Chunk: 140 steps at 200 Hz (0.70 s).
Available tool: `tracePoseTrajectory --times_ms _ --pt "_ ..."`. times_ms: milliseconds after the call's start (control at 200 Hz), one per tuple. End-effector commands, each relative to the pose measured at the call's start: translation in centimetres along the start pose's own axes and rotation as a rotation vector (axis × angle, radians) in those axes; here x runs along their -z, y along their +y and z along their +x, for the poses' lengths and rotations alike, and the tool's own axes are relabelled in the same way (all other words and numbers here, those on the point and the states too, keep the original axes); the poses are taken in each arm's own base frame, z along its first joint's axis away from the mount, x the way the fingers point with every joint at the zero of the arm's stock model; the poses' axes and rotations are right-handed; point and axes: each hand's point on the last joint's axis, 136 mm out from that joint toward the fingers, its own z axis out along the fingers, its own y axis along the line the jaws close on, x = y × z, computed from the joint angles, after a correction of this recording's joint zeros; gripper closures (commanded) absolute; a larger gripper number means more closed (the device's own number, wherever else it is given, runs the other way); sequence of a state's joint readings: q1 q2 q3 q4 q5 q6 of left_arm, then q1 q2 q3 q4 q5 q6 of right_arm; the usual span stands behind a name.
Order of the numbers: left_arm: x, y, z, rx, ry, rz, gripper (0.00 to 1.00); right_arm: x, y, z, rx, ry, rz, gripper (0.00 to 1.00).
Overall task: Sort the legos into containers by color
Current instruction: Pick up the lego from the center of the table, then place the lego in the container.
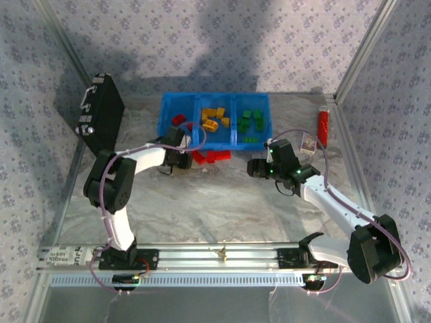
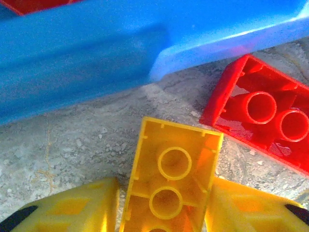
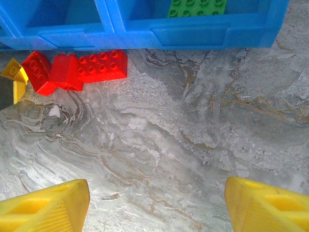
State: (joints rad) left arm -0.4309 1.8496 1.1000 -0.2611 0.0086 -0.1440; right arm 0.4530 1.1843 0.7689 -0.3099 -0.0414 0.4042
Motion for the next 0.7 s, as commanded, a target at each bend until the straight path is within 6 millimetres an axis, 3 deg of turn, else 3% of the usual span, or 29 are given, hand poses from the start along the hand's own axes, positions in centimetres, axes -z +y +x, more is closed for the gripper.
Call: tracePoseTrajectory --times_ms 0,195,305,475,555,695 --pt "0.3 -0.6 1.1 -0.029 0.036 -0.008 0.58 0.3 -0.3 0.0 -0.012 -0.008 0.011 0.24" --pt "2.9 -1.3 1.5 -0.04 0.005 -0.035 0.7 0.4 -0.4 0.0 -0.013 -0.01 0.011 0.24" --pt "6.9 -3.3 0.4 -0.04 -0.112 -0.004 0.71 0.5 -0.6 0.0 -0.012 -0.016 0.018 0.24" --pt "12.2 -5.3 -4.4 -0.014 -0.283 0.048 0.71 0.2 -0.4 -0.2 -0.019 -0.015 0.005 0.24" --pt "12.8 -6.4 -6.9 -0.031 -0.296 0.074 0.71 0.3 -0.1 -0.5 -0.019 -0.016 -0.006 0.24" --pt "11.6 -8.4 -11.8 -0.057 -0.27 0.069 0.71 0.7 0.2 -0.5 -0.02 -0.023 -0.011 0.24"
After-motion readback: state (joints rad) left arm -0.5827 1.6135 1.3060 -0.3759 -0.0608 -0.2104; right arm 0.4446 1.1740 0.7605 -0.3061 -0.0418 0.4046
